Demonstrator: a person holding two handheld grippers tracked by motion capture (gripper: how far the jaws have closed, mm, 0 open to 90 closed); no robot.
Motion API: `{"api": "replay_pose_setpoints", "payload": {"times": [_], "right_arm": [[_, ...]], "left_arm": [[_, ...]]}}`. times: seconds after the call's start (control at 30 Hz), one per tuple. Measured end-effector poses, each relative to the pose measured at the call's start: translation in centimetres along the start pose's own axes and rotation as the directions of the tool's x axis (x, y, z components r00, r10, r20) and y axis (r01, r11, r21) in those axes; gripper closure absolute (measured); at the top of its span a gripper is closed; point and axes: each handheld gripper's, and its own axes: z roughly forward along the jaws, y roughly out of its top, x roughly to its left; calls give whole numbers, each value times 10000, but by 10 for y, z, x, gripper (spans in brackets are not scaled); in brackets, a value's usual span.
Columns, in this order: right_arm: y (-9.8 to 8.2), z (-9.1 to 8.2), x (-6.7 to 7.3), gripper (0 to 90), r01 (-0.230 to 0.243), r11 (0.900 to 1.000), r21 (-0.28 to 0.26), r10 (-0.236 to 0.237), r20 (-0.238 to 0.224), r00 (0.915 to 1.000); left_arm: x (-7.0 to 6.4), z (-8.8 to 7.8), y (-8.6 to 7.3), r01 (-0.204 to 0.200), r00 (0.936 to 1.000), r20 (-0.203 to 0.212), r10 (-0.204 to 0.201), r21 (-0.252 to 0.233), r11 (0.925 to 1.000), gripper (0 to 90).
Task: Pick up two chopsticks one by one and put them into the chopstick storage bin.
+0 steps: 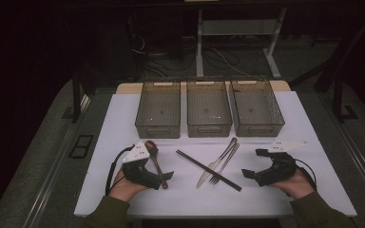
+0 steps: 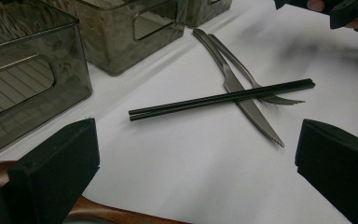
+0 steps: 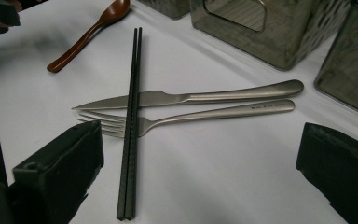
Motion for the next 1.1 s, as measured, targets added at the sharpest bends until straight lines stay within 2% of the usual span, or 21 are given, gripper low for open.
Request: {"api": "replay_pose_setpoints", "payload": {"times": [0.37, 0.63, 0.8, 0.93, 1.0, 1.07, 1.1], "right_arm": [[9, 16, 6, 10, -24, 10000, 71, 27, -417, 9991], [17, 35, 13, 11, 162, 9995, 268, -140, -800, 9967], [22, 45, 16, 11, 284, 9991, 310, -255, -883, 9958], [26, 54, 18, 67, 377, 9991, 196, -356, -985, 9945], [27, 56, 20, 149, 309, 9993, 233, -283, -1051, 9941], [26, 56, 21, 166, 364, 9988, 342, -326, -1062, 9938], [25, 56, 22, 220, 379, 9984, 421, -331, -1079, 9936]], "left_arm": [[-3, 2, 0, -19, 9999, 106, 18, 23, 10000, 0], [-4, 3, 0, -7, 9999, 156, 7, 25, 10000, 0], [-4, 3, 0, 13, 9999, 169, -13, -8, 10000, 0], [-3, 4, -1, 7, 9999, 164, -7, 12, 10000, 0], [-4, 3, -1, 44, 9999, 164, -44, 0, 10000, 0], [-3, 2, -1, -94, 9998, 178, 92, 87, 9999, 0], [-3, 2, -1, -68, 9998, 184, 66, 90, 9999, 0]]}}
